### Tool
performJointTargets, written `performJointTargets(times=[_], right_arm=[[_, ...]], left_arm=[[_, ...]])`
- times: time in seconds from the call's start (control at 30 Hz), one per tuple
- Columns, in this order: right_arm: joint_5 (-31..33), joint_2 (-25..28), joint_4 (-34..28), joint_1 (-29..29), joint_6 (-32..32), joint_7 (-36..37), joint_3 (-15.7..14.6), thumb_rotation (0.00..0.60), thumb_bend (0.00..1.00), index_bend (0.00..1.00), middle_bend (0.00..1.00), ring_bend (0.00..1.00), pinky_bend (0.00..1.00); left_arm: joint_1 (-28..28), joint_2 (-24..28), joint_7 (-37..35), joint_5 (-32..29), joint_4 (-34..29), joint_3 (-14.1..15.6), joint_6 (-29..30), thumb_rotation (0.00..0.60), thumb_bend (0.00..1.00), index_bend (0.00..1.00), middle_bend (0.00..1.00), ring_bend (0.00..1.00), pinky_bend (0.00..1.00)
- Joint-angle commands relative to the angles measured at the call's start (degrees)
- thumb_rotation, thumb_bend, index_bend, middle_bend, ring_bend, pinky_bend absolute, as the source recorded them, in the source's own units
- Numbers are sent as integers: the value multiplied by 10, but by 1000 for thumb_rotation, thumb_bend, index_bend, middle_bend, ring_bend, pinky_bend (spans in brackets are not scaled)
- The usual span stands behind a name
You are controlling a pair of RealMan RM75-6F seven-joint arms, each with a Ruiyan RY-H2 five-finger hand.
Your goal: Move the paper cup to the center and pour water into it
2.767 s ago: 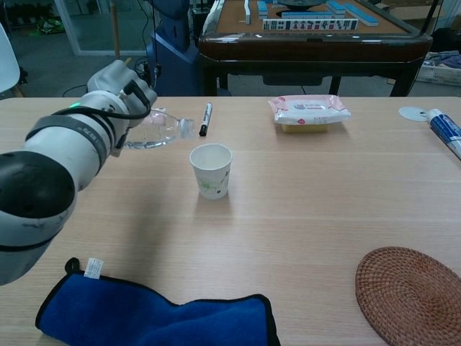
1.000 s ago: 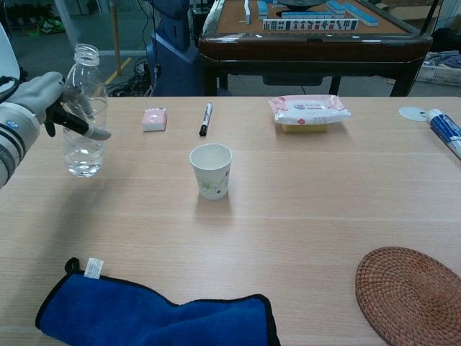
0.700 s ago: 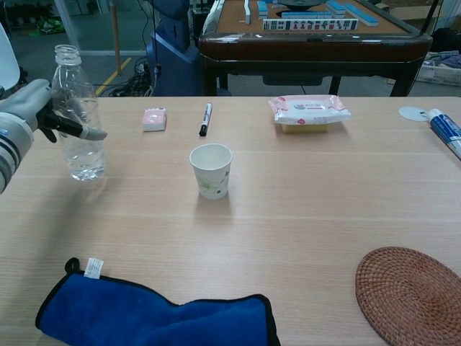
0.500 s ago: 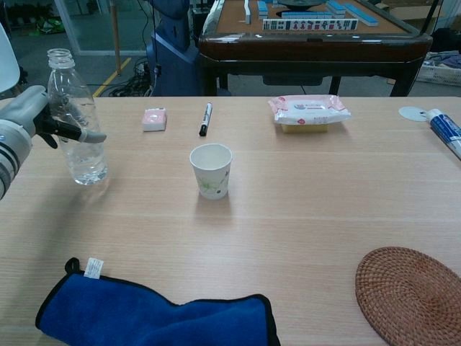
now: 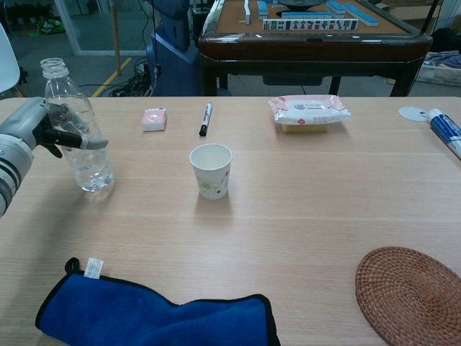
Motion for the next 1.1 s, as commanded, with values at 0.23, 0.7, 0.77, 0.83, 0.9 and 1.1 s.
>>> performJointTargets(times=[0.23, 0.7, 0.77, 0.83, 0.9, 1.1], right_arm=[[0, 1, 1, -1, 1, 2, 0, 600, 0, 179, 156, 82, 321], [2, 0, 0, 1, -4, 0, 0, 600, 0, 179, 156, 82, 321], [2, 0, 0, 1, -4, -1, 0, 600, 0, 179, 157, 82, 321], [1, 0, 0, 1, -5, -1, 0, 600, 0, 179, 156, 82, 321], [1, 0, 0, 1, -4, -1, 0, 600, 0, 179, 156, 82, 321], [1, 0, 0, 1, -3, -1, 0, 600, 0, 179, 157, 82, 321]], left_arm=[[11, 1, -20, 11, 3, 2, -16, 600, 62, 590, 623, 448, 443], [26, 9, -36, 16, -6, 6, -44, 600, 63, 470, 393, 265, 331], [28, 12, -37, 17, -9, 8, -49, 600, 63, 449, 356, 232, 311], [30, 15, -39, 19, -11, 11, -52, 600, 63, 404, 313, 196, 283], [32, 18, -40, 18, -15, 12, -57, 600, 63, 359, 282, 171, 265], [36, 26, -41, 14, -27, 10, -65, 600, 62, 216, 225, 126, 231]])
